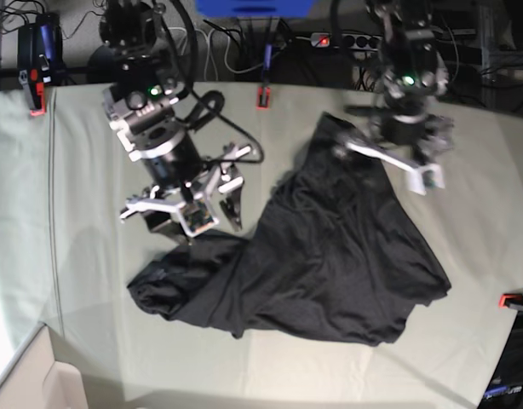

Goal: Layout the t-shirt on the table in an organized manner, then fold the t-shirt properly
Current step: 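Lower the t-shirt onto the table and release both grippers, then grasp a shirt edge with the right gripper and drag it outward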

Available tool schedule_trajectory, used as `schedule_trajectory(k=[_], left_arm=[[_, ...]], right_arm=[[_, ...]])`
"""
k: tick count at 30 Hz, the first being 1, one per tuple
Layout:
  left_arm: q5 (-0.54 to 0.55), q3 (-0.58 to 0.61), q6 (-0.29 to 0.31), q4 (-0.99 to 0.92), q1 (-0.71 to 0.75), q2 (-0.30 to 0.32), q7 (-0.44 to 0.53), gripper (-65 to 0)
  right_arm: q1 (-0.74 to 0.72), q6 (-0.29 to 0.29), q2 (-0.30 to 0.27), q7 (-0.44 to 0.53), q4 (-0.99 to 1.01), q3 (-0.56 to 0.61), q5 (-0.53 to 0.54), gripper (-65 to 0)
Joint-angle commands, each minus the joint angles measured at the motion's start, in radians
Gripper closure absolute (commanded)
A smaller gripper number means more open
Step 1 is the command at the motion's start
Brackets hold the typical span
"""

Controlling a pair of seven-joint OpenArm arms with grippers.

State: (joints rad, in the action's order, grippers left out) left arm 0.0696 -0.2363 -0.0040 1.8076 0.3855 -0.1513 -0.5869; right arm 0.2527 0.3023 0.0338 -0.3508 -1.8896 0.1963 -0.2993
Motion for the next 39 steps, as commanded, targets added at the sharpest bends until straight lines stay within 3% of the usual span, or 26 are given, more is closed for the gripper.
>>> schedule_trajectory(k=[1,9,17,19,27,31,36,39], left_arm=[[0.020,0.002,0.003,0.002,0.005,-0.006,0.015,-54.1],[0.164,0.012,0.002,-0.095,-0.021,0.011,0.014,-54.1],[0.172,0.012,0.008,-0.210,-0.070,0.011,0.012,-53.4],[0.172,0.012,0.008,-0.208,-0.073,0.011,0.012,-48.0],[0.174,0.004,0.008,-0.216,-0.096,0.038,0.012,0.0],[0.174,-0.007,0.008,-0.159,-0.082,0.046,0.006,0.0],[0.187,-0.102,0.009,0.071,0.023,0.048,0.006,0.0],[0.250,-0.193,0.009,0.186,0.083,0.095,0.005,0.0]], right_arm=[[-0.005,0.002,0.004,0.026,-0.020,-0.004,0.009,-37.4],[0.004,0.002,0.004,0.026,-0.014,-0.008,0.009,-37.5],[0.032,0.002,0.002,0.026,-0.014,-0.010,0.009,-37.5],[0.035,0.002,0.002,0.026,-0.014,-0.010,0.009,-37.4],[0.036,0.002,0.002,0.026,-0.014,-0.013,0.009,-37.4],[0.036,0.002,0.002,0.026,-0.014,-0.013,0.009,-37.4],[0.026,0.002,0.002,0.026,-0.014,-0.013,0.009,-37.5],[0.018,0.002,0.002,0.026,-0.014,-0.013,0.009,-37.6]])
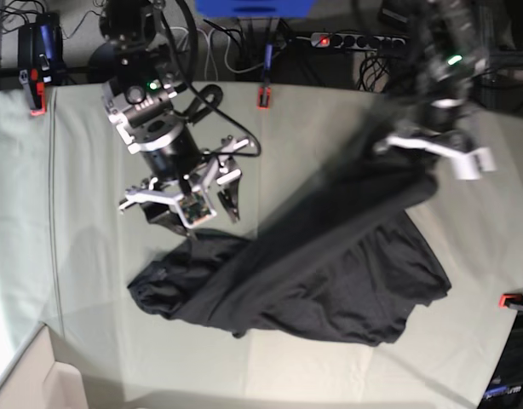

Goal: Layout the t-shirt on the table in an organized manner, then fold the t-shirt properly
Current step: 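Grasp a shirt edge with the right gripper and drag it outward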

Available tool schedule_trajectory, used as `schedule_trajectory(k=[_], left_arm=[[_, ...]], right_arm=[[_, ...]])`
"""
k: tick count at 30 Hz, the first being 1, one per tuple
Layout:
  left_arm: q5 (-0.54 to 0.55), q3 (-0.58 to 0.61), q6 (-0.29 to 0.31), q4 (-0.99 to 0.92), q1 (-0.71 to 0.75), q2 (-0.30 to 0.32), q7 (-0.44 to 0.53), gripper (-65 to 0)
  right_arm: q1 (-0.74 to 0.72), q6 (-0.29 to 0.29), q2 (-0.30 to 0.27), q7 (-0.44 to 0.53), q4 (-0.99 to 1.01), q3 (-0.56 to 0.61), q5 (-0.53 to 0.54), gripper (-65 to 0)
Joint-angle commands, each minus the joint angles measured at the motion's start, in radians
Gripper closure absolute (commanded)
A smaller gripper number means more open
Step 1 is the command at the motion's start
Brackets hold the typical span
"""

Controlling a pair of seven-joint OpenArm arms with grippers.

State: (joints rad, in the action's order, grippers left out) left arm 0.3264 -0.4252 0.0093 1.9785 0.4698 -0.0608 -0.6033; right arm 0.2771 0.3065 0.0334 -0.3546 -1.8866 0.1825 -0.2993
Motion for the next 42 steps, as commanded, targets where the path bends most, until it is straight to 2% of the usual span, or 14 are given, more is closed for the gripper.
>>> schedule_trajectory(k=[1,5,9,14,19,24,31,33,42], left_arm=[[0.027,-0.042,-0.004,0.031,0.011,0.031,0.021,0.0],[0.196,-0.235,-0.004,0.009,0.014,0.128,0.021,0.0],[0.330,-0.392,-0.004,-0.018,0.017,0.194,0.019,0.0],[0.353,-0.512,-0.004,-0.021,0.019,0.209,0.019,0.0],[0.353,-0.524,-0.004,-0.078,0.019,0.203,0.019,0.0],[0.353,-0.524,-0.004,-0.135,0.019,0.200,0.019,0.0],[0.353,-0.518,-0.004,-0.140,0.019,0.197,0.019,0.0],[0.353,-0.519,-0.004,-0.140,0.019,0.184,0.019,0.0],[0.353,-0.518,-0.004,-0.140,0.019,0.171,0.019,0.0]], right_arm=[[-0.020,-0.002,0.003,0.030,-0.015,0.001,0.009,-37.6],[-0.068,-0.002,0.007,0.030,0.035,0.001,0.009,-37.7],[-0.121,-0.002,0.009,0.030,0.120,0.005,0.009,-37.7],[-0.194,-0.002,0.010,0.033,0.215,0.007,0.009,-37.7],[-0.252,-0.002,0.043,0.033,0.290,0.010,0.009,-37.7],[-0.329,-0.002,0.040,0.035,0.408,0.061,0.009,-37.7],[-0.459,-0.002,0.046,0.035,0.574,0.071,0.009,-37.7],[-0.507,-0.002,0.067,0.035,0.617,0.065,0.009,-37.7],[-0.686,0.000,0.096,0.036,0.856,0.071,0.009,-37.7]])
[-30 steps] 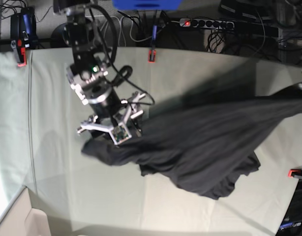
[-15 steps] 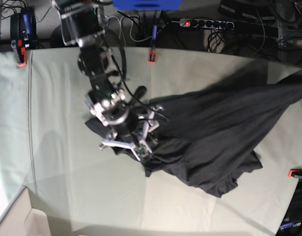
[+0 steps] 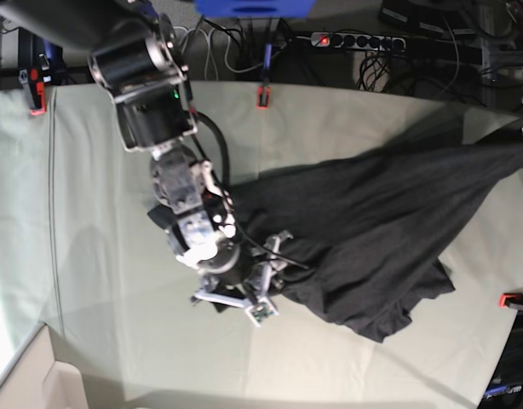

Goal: Layout the t-shirt on the table in an organized manner, then fold the t-shirt properly
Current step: 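Grasp a shirt edge with the right gripper and drag it outward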

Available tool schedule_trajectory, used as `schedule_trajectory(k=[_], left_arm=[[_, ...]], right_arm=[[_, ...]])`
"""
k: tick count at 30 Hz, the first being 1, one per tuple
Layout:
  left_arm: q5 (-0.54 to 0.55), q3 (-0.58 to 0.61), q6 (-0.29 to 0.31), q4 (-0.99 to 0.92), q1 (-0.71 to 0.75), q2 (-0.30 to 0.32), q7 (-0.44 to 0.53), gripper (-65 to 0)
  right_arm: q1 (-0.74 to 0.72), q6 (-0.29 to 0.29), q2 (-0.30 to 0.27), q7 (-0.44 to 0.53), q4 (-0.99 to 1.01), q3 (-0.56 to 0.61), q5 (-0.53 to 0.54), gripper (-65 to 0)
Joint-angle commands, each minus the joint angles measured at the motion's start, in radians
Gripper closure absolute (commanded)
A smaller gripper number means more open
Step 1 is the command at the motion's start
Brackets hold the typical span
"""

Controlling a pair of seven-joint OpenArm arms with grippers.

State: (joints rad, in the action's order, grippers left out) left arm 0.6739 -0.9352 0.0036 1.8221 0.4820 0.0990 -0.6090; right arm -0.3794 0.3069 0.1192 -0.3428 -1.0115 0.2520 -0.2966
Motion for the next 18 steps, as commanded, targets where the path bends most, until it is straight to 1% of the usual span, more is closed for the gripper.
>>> schedule_trajectory(k=[1,4,7,9,18], left_arm=[[0.005,-0.011,0.002,0.017,0.007,0.003,0.025,0.0],[0.005,-0.012,0.002,0.017,0.007,-0.003,0.025,0.0],[0.005,-0.009,0.002,0.017,0.007,-0.005,0.025,0.0],[0.004,-0.014,0.002,0.017,0.007,-0.018,0.025,0.0],[0.004,-0.014,0.002,0.017,0.007,-0.023,0.025,0.0]], right_arm=[[-0.045,-0.001,0.012,0.024,0.012,0.002,0.006,-37.7],[-0.088,-0.001,0.015,0.034,0.099,0.000,0.006,-37.7],[-0.100,-0.001,0.014,0.115,0.144,-0.004,0.006,-37.7],[-0.100,-0.001,0.010,0.162,0.165,-0.004,0.006,-37.7],[-0.112,-0.001,0.009,0.256,0.263,-0.004,0.006,-37.7]])
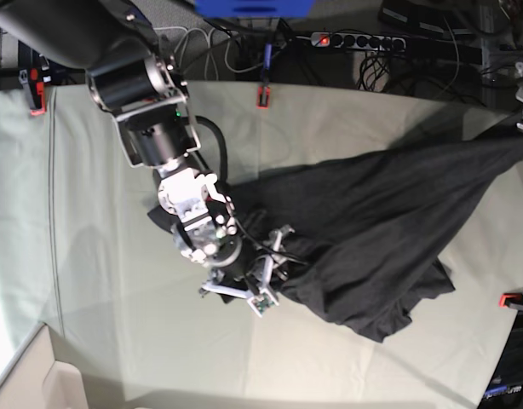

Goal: Layout the t-shirt on the table in an organized manner, then fold the t-shirt properly
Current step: 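Grasp a shirt edge with the right gripper and drag it outward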

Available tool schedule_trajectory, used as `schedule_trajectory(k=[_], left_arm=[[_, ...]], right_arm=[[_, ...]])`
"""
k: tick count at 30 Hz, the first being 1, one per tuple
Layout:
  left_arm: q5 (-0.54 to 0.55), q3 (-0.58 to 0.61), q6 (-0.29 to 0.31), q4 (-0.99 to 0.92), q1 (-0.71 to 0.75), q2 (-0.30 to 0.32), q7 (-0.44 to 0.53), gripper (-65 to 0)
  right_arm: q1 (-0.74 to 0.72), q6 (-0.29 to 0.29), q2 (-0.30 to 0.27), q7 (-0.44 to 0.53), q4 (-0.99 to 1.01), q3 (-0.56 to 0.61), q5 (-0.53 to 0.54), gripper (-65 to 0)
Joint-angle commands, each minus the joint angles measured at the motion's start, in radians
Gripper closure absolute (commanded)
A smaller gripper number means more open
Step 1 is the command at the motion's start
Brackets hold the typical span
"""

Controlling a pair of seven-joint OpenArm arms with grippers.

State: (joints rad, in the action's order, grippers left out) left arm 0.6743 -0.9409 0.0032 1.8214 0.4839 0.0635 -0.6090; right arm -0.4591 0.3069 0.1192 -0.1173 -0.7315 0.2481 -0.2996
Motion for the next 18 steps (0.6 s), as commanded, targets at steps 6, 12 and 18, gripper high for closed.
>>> schedule_trajectory(k=[6,12,18], left_arm=[[0.003,-0.008,0.002,0.018,0.005,0.012,0.025,0.0],[0.003,-0.008,0.002,0.018,0.026,0.012,0.025,0.0],[0.003,-0.008,0.002,0.018,0.026,0.012,0.025,0.0]], right_arm=[[-0.034,-0.002,0.009,0.060,-0.010,-0.002,0.009,-37.2],[-0.031,-0.002,0.009,0.061,-0.010,-0.002,0.009,-19.9],[-0.028,-0.002,0.010,0.055,-0.010,-0.003,0.009,0.0]])
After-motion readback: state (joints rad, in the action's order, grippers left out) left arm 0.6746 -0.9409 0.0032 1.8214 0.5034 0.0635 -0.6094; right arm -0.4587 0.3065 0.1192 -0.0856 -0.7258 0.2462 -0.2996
